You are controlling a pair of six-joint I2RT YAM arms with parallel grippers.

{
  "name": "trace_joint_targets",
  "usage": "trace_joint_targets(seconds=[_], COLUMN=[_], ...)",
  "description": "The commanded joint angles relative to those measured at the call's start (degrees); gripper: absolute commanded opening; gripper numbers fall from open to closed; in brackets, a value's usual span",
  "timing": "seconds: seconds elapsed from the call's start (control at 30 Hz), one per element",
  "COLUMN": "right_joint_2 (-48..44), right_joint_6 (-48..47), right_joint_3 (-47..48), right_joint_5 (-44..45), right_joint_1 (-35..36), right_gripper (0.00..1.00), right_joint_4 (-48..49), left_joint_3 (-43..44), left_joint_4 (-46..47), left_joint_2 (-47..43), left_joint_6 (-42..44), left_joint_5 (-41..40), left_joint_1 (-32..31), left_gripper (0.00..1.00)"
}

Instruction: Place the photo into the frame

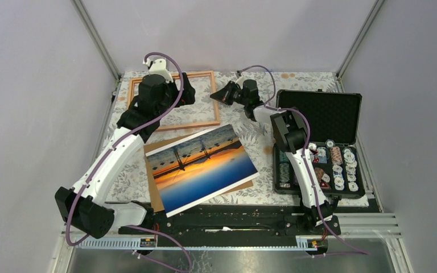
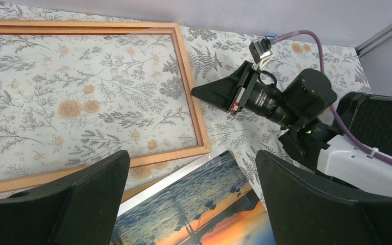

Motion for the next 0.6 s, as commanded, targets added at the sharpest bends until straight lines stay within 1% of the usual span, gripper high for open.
trace_joint_targets(seconds=[0.0,0.07,0.2,0.43,0.57], right_joint_2=[-3.58,-3.4,-1.08,-1.27,-0.34], right_joint_6=[-1.22,-0.63,-0.37,-0.88,-0.95], right_joint_3=[-4.48,-5.0,-0.84,-1.56,0.01], right_joint_5=[-2.87,-2.57,-2.37,-1.73,-1.48], right_joint_1=[0.42,0.42,0.42,0.56,0.53], right_gripper=[0.0,0.0,0.0,0.0,0.0], right_joint_4=[14.97,16.92,14.25,15.79,13.42], left_joint_3=[-1.07,-1.4,-1.27,-1.53,-1.76], left_joint_4=[4.5,4.64,4.65,4.78,4.89], left_joint_2=[-3.17,-3.13,-2.58,-3.14,-3.14], left_joint_6=[-0.58,-0.92,-1.88,-2.56,-2.83], left_joint_5=[0.53,0.76,2.68,3.73,4.09], left_joint_1=[0.42,0.75,1.91,2.8,2.89], left_gripper=[0.99,0.99,0.99,0.99,0.99])
